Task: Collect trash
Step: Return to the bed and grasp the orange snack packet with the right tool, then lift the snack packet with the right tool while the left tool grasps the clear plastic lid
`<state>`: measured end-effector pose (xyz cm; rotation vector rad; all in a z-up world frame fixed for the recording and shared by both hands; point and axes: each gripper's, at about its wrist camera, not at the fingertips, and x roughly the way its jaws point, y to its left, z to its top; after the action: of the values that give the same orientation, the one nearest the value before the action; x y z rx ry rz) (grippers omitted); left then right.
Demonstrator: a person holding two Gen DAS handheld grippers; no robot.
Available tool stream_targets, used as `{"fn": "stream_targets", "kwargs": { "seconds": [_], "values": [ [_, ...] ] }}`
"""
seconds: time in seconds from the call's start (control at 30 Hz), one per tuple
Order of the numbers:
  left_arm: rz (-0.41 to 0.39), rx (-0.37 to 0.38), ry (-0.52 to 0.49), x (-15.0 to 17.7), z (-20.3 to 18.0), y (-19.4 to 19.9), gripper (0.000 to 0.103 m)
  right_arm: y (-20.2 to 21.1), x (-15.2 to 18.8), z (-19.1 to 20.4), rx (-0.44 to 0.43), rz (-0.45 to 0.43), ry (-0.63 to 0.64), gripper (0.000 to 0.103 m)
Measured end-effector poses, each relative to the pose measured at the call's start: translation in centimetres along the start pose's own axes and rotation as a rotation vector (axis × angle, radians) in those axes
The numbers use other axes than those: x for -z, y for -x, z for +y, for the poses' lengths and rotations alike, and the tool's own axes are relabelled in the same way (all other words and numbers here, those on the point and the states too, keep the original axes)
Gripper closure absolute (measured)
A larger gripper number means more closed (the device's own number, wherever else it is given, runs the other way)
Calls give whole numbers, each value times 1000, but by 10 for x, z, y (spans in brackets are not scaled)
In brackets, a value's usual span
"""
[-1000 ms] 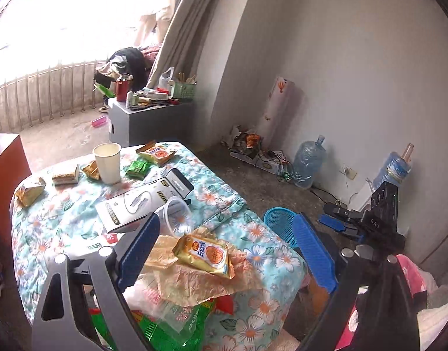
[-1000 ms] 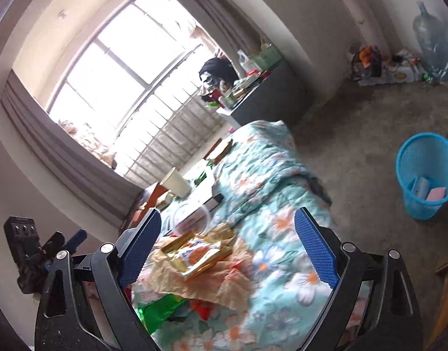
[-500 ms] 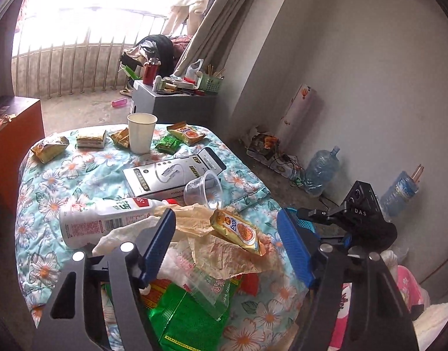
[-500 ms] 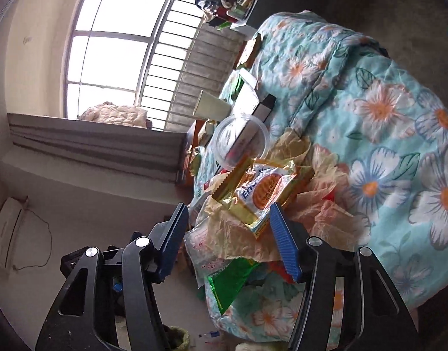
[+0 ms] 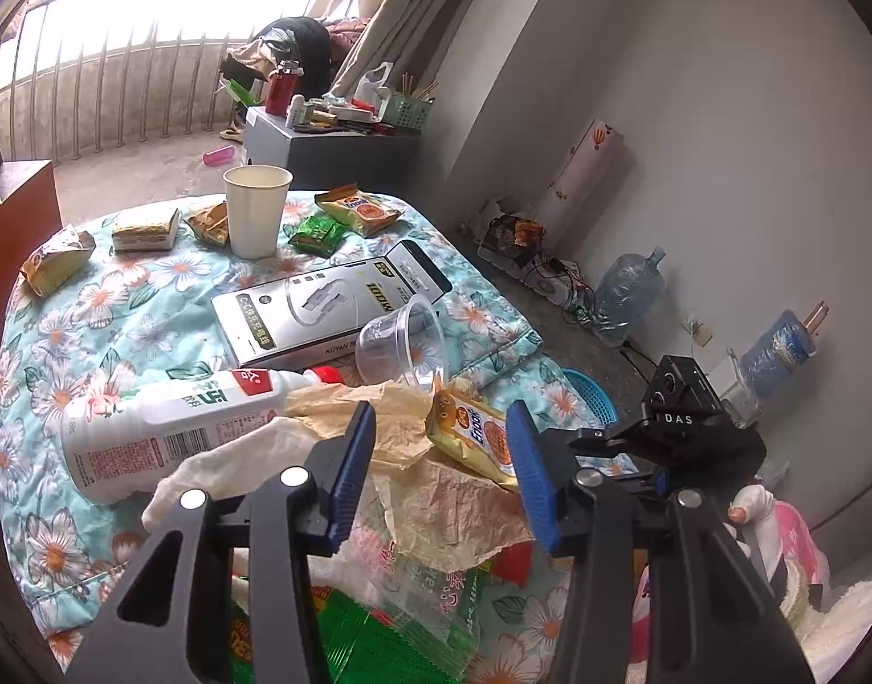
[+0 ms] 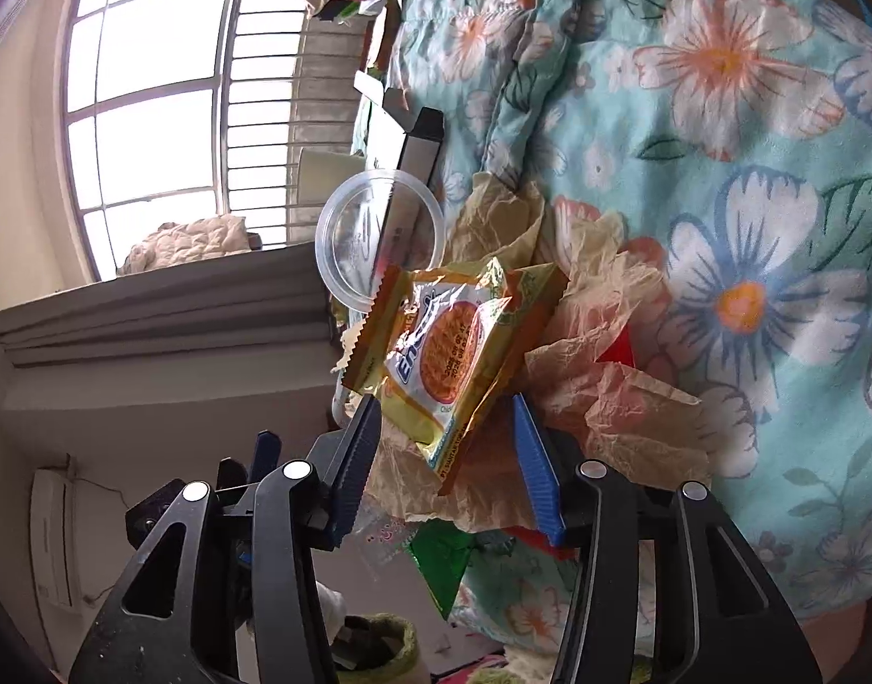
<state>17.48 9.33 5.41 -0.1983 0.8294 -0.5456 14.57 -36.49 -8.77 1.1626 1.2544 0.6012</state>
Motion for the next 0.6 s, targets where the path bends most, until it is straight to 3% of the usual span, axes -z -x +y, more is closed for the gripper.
{"fn": "stream_targets", "kwargs": {
  "seconds": [0.37,0.6],
  "values": [
    [45,17,30,-28,14,-17,59,-3,-10,-9,-49,17,-49,92],
    [63,12,11,-46,13,-31,59,8,-6,-6,-101,-9,-22,96]
  ]
}}
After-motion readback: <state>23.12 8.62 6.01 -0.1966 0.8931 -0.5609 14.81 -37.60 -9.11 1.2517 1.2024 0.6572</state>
